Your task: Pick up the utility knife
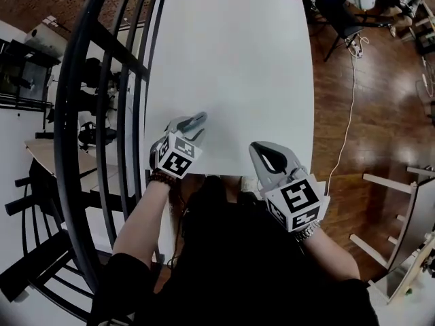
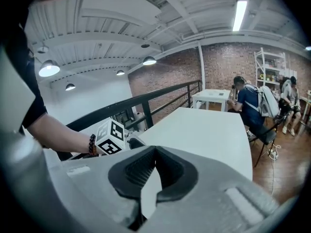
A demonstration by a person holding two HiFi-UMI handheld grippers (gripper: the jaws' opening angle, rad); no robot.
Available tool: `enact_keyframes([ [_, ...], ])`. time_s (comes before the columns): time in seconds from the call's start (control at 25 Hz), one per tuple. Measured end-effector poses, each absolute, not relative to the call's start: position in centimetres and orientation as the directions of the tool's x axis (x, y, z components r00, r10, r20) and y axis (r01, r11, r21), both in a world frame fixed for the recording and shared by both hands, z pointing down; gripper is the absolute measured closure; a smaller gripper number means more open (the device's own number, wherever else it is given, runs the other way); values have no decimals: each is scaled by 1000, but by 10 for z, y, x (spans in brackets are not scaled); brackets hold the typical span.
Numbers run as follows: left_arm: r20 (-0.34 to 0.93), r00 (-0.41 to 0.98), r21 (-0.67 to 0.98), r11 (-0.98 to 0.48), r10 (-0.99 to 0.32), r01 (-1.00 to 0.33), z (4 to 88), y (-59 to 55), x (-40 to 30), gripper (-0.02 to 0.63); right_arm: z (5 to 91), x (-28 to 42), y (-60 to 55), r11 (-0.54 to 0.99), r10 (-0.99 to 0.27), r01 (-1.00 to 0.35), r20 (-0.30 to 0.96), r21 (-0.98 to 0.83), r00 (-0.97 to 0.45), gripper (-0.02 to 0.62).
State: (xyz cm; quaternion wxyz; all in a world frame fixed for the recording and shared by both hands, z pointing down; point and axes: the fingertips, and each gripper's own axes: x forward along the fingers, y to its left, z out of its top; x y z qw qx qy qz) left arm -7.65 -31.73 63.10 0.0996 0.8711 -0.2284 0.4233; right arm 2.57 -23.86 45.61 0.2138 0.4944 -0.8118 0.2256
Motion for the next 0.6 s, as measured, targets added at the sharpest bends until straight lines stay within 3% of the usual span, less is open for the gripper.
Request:
enact_keyframes([
  [0.4,815,549,38,-929,-184,-368,666,-335,-68,384,468,29,-263,321,-717,-932,598,-171,-357,603],
  [0.6,803,576,63,-939,-153,-338,666,-331,-66,445,469,19,-274,316,-722,-933,594,-173,-355,603],
])
